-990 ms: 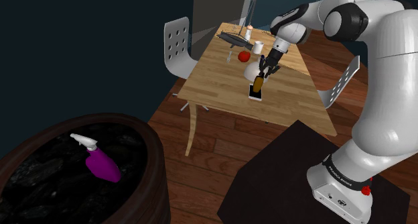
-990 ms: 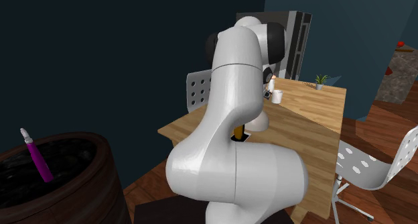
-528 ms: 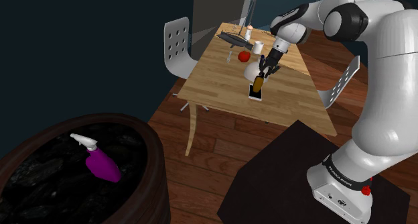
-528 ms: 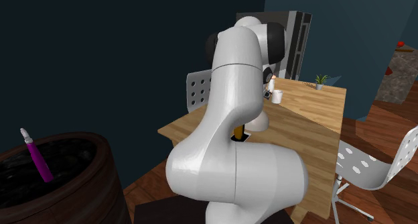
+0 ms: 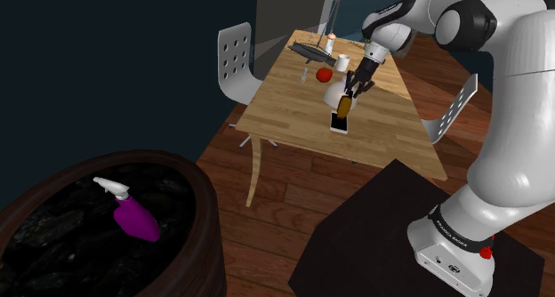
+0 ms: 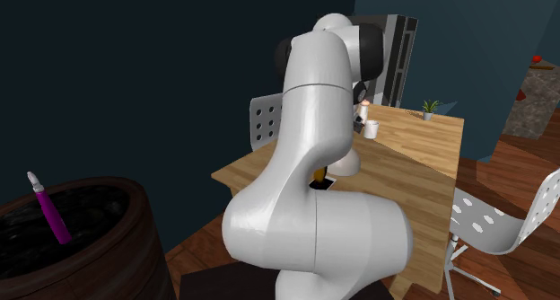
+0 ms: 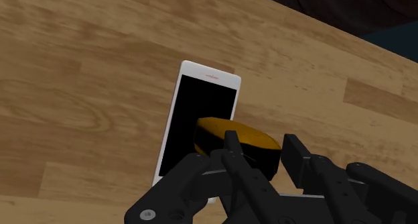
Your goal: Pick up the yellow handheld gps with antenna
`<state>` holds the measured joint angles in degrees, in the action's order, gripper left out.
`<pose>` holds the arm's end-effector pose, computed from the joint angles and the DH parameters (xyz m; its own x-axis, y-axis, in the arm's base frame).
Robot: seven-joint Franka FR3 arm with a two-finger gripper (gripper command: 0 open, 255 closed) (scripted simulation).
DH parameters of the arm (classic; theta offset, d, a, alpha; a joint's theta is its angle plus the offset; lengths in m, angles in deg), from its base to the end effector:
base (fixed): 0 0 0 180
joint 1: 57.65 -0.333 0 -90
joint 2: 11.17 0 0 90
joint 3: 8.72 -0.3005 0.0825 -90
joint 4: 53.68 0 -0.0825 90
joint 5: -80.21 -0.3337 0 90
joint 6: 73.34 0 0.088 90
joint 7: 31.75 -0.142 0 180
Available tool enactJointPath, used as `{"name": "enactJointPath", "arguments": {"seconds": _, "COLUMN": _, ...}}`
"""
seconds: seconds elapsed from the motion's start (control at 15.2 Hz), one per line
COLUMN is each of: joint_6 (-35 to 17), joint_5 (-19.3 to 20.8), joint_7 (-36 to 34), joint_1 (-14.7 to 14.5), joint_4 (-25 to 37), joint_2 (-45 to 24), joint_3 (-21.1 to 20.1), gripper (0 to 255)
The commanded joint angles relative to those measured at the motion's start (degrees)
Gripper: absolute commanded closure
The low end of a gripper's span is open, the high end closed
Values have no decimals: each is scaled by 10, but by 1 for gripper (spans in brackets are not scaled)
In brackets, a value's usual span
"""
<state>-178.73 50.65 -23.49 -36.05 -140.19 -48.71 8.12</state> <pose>0.5313 -0.3206 0.2563 0.7591 -0.5963 -0.2610 -0.6509 -0.6995 -0.2950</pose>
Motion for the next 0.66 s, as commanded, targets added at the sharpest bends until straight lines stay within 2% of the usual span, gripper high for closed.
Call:
{"name": "enactJointPath", "arguments": {"seconds": 0.0, "joint_6": 10, "joint_5": 3, "joint_7": -4, "joint_1": 0, "joint_4": 3, "joint_2": 8, "joint_3": 2, "gripper": 255}}
{"name": "enactJointPath", "arguments": {"seconds": 0.59, "joint_6": 48, "joint_5": 13, "joint_7": -19, "joint_1": -1, "joint_4": 20, "joint_2": 32, "joint_3": 7, "gripper": 255}}
